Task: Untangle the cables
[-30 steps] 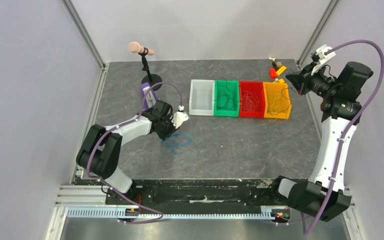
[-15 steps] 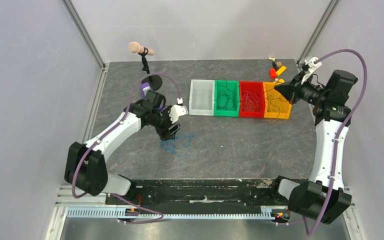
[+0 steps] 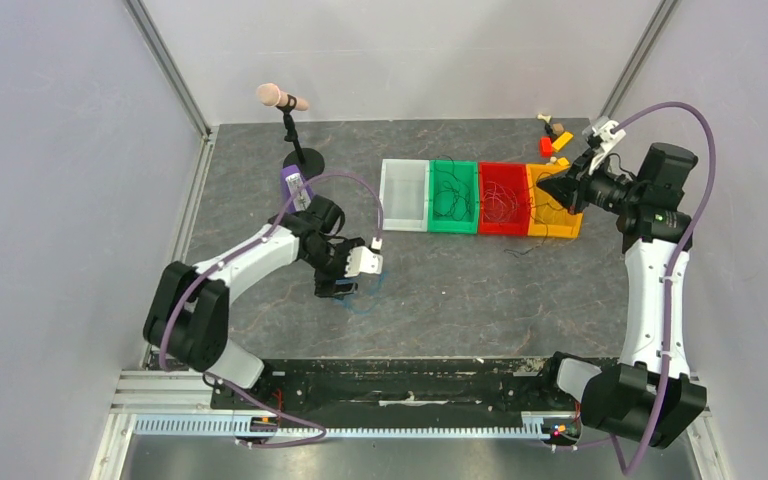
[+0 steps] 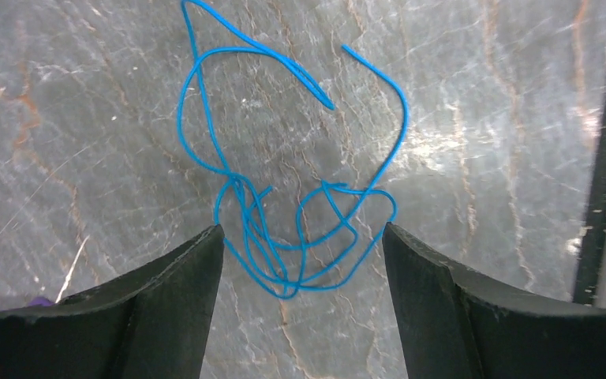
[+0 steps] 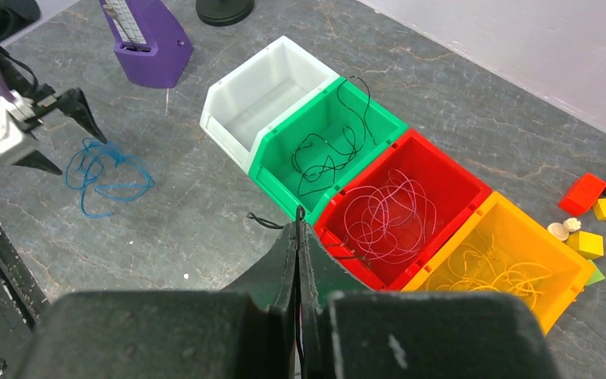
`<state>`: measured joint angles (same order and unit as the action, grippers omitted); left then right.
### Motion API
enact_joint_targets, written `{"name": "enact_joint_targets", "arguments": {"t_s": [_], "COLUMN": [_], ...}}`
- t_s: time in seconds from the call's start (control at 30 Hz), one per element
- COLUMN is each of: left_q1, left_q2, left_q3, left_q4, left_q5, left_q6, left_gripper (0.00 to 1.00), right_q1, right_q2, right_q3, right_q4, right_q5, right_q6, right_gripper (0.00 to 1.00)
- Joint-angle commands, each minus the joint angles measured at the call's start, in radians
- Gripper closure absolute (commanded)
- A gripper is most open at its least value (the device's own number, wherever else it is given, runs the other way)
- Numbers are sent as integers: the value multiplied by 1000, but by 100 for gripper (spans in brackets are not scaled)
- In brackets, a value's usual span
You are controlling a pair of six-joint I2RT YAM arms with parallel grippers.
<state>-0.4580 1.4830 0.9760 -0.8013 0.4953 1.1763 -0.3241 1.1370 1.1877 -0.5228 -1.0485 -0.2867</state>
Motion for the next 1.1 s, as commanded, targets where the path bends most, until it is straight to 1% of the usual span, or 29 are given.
{"name": "enact_joint_targets", "arguments": {"t_s": [0.0,0.1,0.2,0.23,0.27,0.37,0.43,0.47,0.57,0.63,0.67,0.73,0.77,0.83,0.9,0.93,0.97,1.07], "left_q1": [-57,-89,-102,-106,-108,-108,-108,-108,-107,-103,-100,-99,-99,-100,-100,-99,-99,-99], "left_q2": [68,110,158,170,186,199,179,165,124,105,95,74,66,85,147,188,232,331], "left_q3": [-47,-72,-54,-42,-28,12,49,73,168,240,269,291,285,285,327,361,393,489], "left_q4": [157,192,175,164,153,114,103,98,96,131,180,328,439,637,756,793,818,870], "left_q5": [-109,-162,-177,-181,-185,-176,-139,-117,-27,33,62,77,57,-41,-187,-266,-313,-385], "left_q6": [61,67,66,62,53,26,-19,-49,-172,-315,-394,-581,-667,-845,-1003,-1053,-1091,-1114], "left_gripper": [19,19,18,22,34,75,95,98,98,98,98,98,98,98,98,98,98,98], "right_q1": [8,9,10,13,14,16,15,17,17,17,17,17,17,19,21,25,26,28], "right_q2": [-16,-11,-11,-12,-13,-11,-12,-13,-17,-23,-25,-27,-28,-28,-27,-28,-27,-23], "right_q3": [-1,5,2,-1,-5,-7,-5,-5,-17,-27,-34,-45,-54,-66,-79,-83,-84,-73], "right_q4": [-19,-36,-41,-40,-38,-31,-30,-29,-25,-20,-15,-2,4,23,42,51,55,43], "right_q5": [10,12,12,12,12,13,13,13,12,10,9,7,5,1,1,2,4,16], "right_q6": [-27,-40,-42,-42,-42,-38,-37,-36,-36,-31,-27,-16,-9,8,24,34,41,32], "right_gripper": [100,100,100,100,100,100,100,100,100,100,100,100,100,100,100,100,100,100]}}
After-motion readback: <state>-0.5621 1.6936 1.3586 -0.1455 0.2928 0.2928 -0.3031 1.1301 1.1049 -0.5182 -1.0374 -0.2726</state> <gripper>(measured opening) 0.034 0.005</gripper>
